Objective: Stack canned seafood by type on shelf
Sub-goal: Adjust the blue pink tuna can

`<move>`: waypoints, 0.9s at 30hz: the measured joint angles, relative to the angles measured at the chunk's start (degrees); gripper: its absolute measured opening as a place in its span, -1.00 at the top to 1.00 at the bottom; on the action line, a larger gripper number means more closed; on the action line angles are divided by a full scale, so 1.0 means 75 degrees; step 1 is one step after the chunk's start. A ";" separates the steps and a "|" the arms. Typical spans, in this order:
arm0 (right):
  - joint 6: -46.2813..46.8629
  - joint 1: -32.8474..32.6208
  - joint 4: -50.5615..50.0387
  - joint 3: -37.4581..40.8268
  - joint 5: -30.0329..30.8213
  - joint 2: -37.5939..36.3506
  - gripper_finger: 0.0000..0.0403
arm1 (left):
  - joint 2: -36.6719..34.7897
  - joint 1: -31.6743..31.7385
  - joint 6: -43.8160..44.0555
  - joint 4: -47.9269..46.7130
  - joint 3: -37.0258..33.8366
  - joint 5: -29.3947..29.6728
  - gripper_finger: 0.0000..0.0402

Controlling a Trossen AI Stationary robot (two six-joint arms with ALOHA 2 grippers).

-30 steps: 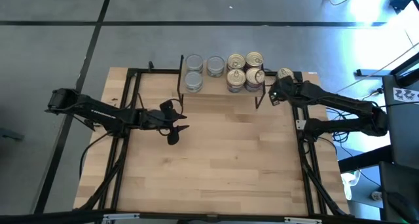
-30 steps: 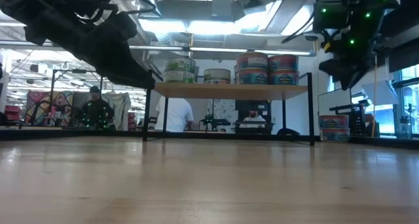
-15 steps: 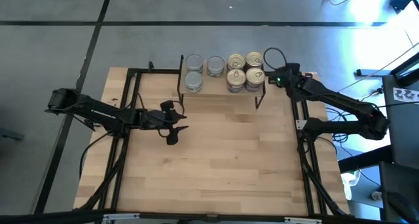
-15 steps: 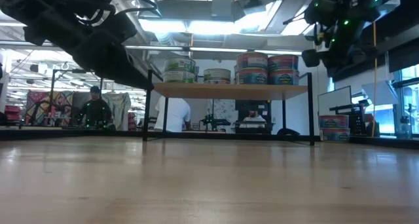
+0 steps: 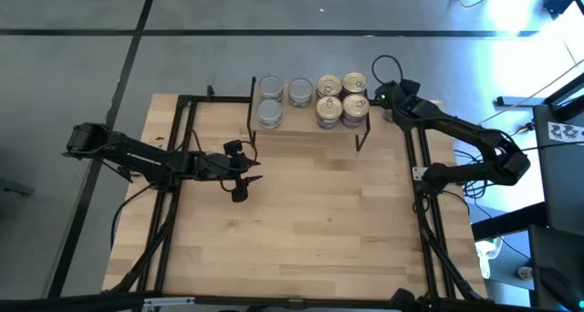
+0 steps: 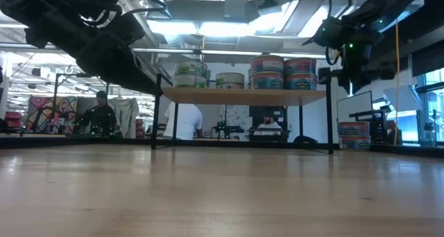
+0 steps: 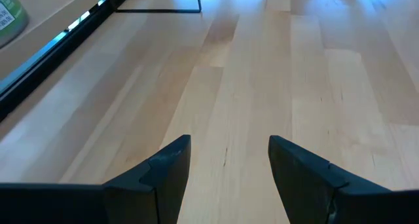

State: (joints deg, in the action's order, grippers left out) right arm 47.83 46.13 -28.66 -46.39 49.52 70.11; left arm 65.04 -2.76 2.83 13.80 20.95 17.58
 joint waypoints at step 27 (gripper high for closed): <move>0.1193 0.0452 0.0343 0.0017 -0.0196 0.2002 0.77 | 0.0006 -0.0023 0.0000 -0.0197 0.0000 -0.0004 -0.01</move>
State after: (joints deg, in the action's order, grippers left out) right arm 56.77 49.52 -26.08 -46.26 48.05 85.13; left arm 65.08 -2.94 2.83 12.32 20.95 17.56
